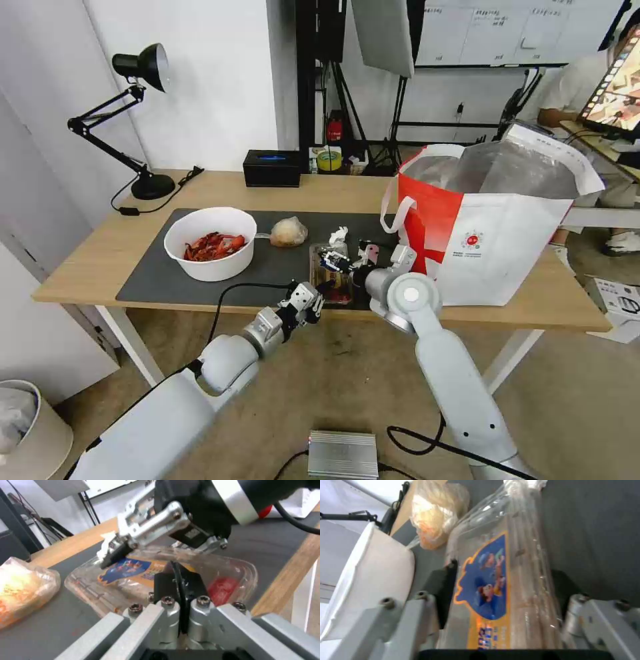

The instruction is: Pick up the trash from the table and place it into the takeout bag.

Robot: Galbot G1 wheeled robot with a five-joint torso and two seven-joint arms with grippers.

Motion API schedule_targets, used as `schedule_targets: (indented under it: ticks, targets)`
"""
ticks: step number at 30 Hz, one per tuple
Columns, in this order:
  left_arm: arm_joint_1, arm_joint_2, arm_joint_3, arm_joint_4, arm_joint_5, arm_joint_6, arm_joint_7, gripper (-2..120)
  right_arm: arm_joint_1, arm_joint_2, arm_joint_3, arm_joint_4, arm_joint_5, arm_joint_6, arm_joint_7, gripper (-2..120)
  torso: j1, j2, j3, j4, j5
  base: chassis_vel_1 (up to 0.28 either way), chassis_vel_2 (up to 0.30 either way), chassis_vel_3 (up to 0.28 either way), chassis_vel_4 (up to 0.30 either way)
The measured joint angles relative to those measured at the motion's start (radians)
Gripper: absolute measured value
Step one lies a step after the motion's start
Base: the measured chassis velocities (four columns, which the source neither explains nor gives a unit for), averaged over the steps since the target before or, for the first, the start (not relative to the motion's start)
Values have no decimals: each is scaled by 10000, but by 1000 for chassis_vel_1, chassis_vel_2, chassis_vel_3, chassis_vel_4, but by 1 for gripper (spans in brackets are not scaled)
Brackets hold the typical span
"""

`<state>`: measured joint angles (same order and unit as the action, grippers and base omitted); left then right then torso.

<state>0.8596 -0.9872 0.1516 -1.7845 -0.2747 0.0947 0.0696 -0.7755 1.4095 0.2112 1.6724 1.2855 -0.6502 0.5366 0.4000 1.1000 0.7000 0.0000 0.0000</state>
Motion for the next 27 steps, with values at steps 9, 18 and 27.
schedule_targets:
  ticks: [9, 18, 27]
  targets:
    - [-2, -6, -1, 2, -11, -14, -9, 0, -25, -42, 24, 8, 6, -39, 126, 21, 0, -1, 0, 0, 0, 0, 0, 0, 0]
    - [89, 49, -91, -49, -25, -58, -8, 0, -56, -75, 48, 12, 47, -52, 120, 0, 0, 0, -1, 1, 0, 0, 0, 0, 0]
    - [829, 717, -807, -639, -41, -249, 134, 0, 32, -56, 49, -49, 79, -60, 114, 0, 0, 0, -1, -1, -1, 0, 0, 0, 0]
